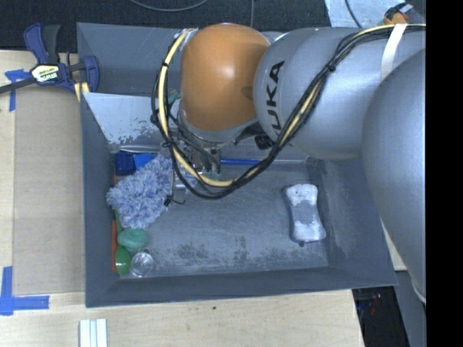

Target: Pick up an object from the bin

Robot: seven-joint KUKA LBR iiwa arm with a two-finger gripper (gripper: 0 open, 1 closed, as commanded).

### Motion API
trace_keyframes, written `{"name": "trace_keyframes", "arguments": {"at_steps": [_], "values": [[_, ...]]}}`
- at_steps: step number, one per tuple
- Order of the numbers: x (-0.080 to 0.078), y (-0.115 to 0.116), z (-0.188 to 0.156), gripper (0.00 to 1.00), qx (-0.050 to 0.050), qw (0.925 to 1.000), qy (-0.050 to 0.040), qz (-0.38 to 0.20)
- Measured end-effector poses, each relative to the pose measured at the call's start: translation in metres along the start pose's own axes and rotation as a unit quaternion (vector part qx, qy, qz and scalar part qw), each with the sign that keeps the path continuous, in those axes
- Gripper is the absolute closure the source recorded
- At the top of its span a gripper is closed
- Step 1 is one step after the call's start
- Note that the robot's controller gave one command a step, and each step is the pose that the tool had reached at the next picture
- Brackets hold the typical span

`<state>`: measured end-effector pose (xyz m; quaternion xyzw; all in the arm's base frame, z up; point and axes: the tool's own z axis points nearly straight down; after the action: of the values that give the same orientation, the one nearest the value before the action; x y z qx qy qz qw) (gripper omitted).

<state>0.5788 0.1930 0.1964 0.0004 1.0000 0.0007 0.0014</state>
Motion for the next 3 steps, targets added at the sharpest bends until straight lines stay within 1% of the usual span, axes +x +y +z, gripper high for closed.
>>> {"name": "trace_keyframes", "arguments": {"at_steps": [1,2,3], "values": [[-0.003,0.008,0.096,0.00,0.000,0.9961,-0.0003,-0.088],[-0.006,0.009,0.125,0.00,-0.001,0.9888,-0.0027,-0.149],[-0.009,0.046,0.126,0.00,0.001,0.9722,-0.0011,-0.234]]}}
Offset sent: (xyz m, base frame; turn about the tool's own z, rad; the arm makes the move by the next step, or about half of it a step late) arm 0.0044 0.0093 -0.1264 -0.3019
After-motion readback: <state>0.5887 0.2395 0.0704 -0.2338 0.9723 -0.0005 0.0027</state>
